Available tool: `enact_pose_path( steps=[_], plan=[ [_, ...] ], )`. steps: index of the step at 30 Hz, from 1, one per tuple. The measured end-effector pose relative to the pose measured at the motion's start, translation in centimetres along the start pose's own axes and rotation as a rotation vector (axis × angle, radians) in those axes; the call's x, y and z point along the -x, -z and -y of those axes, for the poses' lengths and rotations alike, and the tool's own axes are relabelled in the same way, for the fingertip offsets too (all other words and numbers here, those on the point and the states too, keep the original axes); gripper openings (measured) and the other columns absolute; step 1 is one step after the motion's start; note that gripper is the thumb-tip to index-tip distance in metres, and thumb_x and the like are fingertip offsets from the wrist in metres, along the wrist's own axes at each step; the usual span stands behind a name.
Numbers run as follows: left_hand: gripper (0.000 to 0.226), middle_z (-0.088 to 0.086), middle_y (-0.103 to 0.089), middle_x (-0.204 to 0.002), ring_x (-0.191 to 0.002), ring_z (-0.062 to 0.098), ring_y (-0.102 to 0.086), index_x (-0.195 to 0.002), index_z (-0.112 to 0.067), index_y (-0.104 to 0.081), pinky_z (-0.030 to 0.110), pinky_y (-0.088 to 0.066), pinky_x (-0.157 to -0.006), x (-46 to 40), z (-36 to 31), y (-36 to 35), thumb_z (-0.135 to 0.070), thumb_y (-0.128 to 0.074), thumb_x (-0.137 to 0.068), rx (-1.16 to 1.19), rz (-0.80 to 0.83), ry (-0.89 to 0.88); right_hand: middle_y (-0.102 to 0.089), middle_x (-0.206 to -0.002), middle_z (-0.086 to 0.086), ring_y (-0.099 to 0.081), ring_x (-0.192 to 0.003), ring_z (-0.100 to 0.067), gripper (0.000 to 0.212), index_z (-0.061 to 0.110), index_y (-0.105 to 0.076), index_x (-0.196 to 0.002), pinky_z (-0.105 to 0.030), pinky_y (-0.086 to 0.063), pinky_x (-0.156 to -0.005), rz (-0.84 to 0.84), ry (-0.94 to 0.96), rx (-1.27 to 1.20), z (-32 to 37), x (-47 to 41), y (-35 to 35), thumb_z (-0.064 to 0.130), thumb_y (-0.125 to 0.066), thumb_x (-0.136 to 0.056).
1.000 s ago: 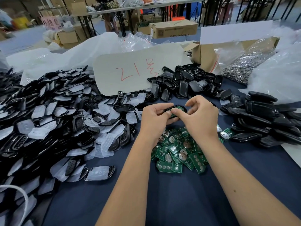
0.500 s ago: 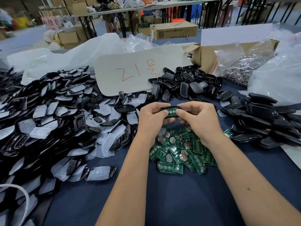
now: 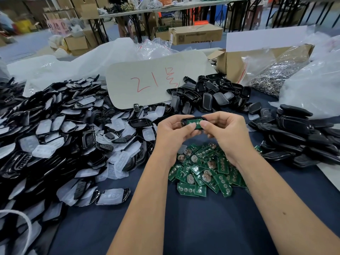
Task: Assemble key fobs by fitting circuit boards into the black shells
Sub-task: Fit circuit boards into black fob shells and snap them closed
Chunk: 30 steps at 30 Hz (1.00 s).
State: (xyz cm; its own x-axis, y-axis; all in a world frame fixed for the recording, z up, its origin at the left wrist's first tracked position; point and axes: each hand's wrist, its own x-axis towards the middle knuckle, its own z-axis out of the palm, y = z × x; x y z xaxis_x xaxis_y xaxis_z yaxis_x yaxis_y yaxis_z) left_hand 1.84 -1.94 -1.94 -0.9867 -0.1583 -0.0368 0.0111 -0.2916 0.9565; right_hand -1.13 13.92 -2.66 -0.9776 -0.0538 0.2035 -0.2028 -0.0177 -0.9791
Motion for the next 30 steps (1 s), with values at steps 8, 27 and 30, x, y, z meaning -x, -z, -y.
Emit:
enact_pose_path(
  steps=[8, 27, 30],
  plan=[
    [0.018, 0.015, -0.079, -0.092, -0.087, 0.034, -0.076, -0.103, -0.003, -0.075, 0.021, -0.060, -0.069, -0.3, 0.1, 0.2, 0.008, -0.070, -0.091, 0.034, -0.040, 0.014, -0.073, -0.075, -0.015, -0.066, -0.065, -0.017, 0.021, 0.008, -0.080, -0.097, -0.024, -0.057, -0.060, 0.096, -0.131, -0.256, 0.1, -0.1, -0.1, 0.008, -0.060, -0.104],
    [0.019, 0.015, -0.078, -0.091, -0.075, 0.021, -0.076, -0.101, -0.012, -0.074, 0.029, -0.062, -0.069, -0.3, 0.5, -0.3, 0.003, -0.075, -0.090, -0.204, -0.058, -0.088, -0.075, -0.069, -0.007, -0.070, -0.057, -0.022, 0.013, 0.020, -0.079, -0.085, -0.026, -0.054, -0.053, 0.006, 0.045, 0.140, -0.1, 0.3, -0.3, 0.009, -0.079, -0.090],
    [0.025, 0.017, -0.072, -0.093, -0.081, 0.027, -0.073, -0.110, -0.002, -0.068, 0.042, -0.063, -0.084, -0.3, 0.7, -0.8, -0.004, -0.080, -0.088, -0.088, -0.121, -0.012, -0.075, -0.069, -0.009, -0.069, -0.056, -0.022, 0.008, 0.016, -0.078, -0.087, -0.026, -0.054, -0.052, -0.032, 0.072, 0.063, -0.1, 0.3, -0.7, 0.009, -0.078, -0.092]
  ],
)
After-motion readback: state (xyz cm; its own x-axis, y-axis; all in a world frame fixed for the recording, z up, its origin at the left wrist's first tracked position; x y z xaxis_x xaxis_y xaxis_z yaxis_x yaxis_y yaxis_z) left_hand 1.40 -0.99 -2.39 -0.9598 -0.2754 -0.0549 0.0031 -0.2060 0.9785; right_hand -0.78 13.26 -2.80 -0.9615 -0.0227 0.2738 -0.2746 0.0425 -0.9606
